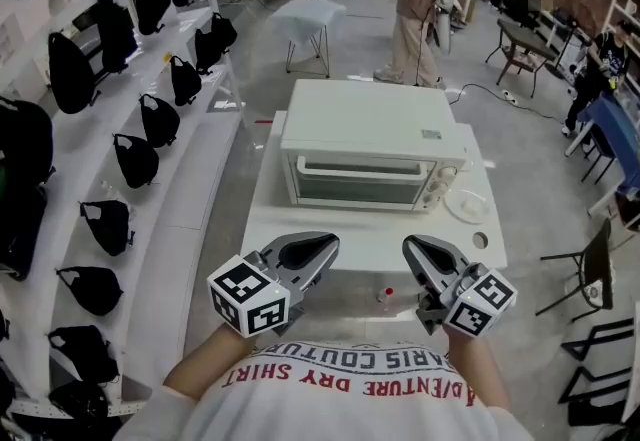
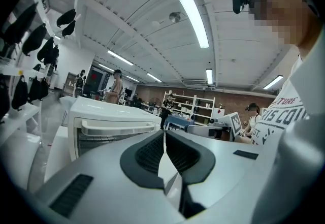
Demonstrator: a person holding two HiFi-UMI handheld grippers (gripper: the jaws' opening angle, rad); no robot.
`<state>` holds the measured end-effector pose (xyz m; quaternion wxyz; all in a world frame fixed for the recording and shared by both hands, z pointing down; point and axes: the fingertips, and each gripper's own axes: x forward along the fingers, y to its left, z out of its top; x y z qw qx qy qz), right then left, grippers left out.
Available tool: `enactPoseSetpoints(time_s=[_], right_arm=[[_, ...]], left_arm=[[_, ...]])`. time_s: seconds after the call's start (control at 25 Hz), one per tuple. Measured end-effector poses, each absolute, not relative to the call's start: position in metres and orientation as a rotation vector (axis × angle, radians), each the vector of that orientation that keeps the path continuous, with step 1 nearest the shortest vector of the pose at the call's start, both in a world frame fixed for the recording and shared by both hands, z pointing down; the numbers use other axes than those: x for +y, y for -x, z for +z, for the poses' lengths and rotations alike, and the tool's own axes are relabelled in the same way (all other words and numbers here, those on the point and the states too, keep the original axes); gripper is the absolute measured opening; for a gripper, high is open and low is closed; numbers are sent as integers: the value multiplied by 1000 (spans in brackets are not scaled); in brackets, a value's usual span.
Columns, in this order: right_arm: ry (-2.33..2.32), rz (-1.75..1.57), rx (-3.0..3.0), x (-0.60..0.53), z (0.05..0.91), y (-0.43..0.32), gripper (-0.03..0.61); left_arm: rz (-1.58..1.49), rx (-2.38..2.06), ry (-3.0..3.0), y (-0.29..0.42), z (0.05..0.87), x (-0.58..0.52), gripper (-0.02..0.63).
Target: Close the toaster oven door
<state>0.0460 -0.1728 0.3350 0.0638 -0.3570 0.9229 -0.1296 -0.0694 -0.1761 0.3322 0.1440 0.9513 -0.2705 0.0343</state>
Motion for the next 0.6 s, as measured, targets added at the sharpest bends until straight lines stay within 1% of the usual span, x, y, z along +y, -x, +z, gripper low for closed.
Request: enactPoseSetpoints(time_s=[0.6], right_arm=[[1026,-367,2813,-195,310,-63,23]], left_arm=[[99,-857,-2723,59,318,-196,37]])
